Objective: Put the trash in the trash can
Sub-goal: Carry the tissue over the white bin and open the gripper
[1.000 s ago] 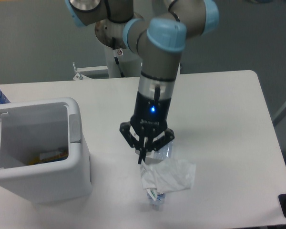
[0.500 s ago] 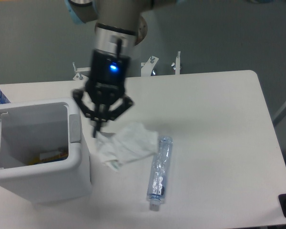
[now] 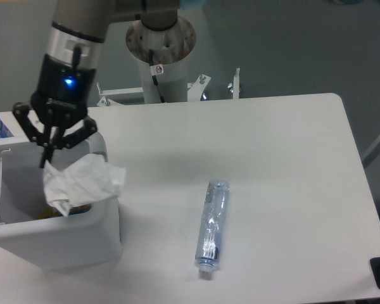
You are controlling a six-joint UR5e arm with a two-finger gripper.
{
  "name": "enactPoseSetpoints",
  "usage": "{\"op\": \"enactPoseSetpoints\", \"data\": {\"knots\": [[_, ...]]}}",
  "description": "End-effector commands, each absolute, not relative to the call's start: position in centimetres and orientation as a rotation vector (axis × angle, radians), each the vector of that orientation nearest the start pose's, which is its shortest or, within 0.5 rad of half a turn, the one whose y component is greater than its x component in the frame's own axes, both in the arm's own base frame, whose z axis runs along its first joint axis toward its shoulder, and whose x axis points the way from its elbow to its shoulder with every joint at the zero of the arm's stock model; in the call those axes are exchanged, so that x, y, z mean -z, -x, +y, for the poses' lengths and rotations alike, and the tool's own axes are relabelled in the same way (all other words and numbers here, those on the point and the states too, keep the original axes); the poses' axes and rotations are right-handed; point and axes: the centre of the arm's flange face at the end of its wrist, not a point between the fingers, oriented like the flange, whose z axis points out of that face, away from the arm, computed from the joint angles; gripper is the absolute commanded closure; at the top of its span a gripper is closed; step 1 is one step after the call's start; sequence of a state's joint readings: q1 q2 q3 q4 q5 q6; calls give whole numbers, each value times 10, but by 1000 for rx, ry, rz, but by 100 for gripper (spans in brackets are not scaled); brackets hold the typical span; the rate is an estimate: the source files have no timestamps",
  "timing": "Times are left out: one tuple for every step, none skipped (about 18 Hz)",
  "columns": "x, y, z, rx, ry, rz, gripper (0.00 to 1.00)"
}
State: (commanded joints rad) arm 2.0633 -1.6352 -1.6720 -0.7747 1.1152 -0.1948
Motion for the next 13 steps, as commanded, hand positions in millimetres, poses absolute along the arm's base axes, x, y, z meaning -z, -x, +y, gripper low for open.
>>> {"op": "enactPoseSetpoints", "data": {"knots": [[-508, 99, 565, 441, 2345, -639, 88], [-508, 97, 563, 441, 2346, -637, 88], [-506, 97, 564, 444, 2350, -638, 88], [-503, 96, 565, 448, 2354, -638, 88], [-501, 97, 566, 450, 2358, -640, 87], [-499, 97, 566, 451, 2361, -643, 85], [-495, 96, 565, 454, 2367, -647, 85], [-493, 96, 565, 455, 2369, -648, 85], [-492, 96, 565, 456, 2371, -650, 85], [-491, 97, 566, 457, 2373, -651, 85], [-491, 97, 566, 457, 2374, -651, 83], [-489, 97, 567, 457, 2376, -651, 81], [-489, 97, 567, 457, 2376, -651, 79]]}}
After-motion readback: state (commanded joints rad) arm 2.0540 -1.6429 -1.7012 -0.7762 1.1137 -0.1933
